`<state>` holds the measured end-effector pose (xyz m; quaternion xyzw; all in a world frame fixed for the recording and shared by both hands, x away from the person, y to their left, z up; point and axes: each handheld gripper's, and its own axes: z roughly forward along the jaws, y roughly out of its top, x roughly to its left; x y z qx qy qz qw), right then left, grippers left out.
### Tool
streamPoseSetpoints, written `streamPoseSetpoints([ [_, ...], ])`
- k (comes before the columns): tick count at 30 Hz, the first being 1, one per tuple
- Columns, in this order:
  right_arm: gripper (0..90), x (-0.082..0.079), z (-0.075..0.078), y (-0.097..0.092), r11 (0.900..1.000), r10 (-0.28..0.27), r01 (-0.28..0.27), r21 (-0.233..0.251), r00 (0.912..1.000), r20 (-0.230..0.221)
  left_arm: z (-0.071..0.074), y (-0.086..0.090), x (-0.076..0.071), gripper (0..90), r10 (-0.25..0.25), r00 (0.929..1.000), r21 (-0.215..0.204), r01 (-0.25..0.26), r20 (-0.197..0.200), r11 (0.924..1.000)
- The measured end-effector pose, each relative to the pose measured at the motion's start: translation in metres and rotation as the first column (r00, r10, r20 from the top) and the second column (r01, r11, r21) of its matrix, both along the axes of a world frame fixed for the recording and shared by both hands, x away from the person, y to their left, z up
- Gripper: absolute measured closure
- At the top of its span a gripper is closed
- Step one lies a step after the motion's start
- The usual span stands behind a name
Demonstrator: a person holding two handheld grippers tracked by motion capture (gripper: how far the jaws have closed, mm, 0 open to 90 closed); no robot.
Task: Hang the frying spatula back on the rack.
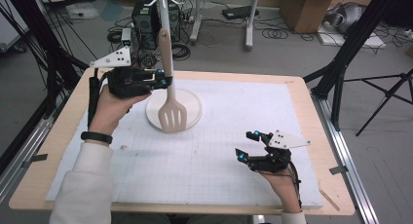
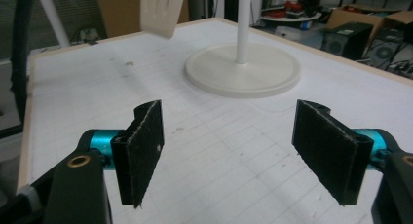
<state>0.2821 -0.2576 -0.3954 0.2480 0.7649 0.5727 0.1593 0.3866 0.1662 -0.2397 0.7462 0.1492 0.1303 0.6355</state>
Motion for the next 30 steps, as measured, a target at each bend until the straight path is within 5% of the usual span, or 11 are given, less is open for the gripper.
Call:
streamPoseSetpoints([
  [11,26.5,0.002,-0.001,-0.010,0.9995,-0.002,0.002,0.031,1.0000,-0.006,0.021,-0.001,0.021,78.1,0.026,0.9993,0.014,-0.026,-0.028,0.9996],
  [30,27.3,0.002,-0.003,-0.011,0.9997,-0.006,0.007,0.022,0.9995,-0.030,0.020,-0.003,0.044,78.0,0.046,0.9981,0.021,-0.045,-0.041,0.9988],
])
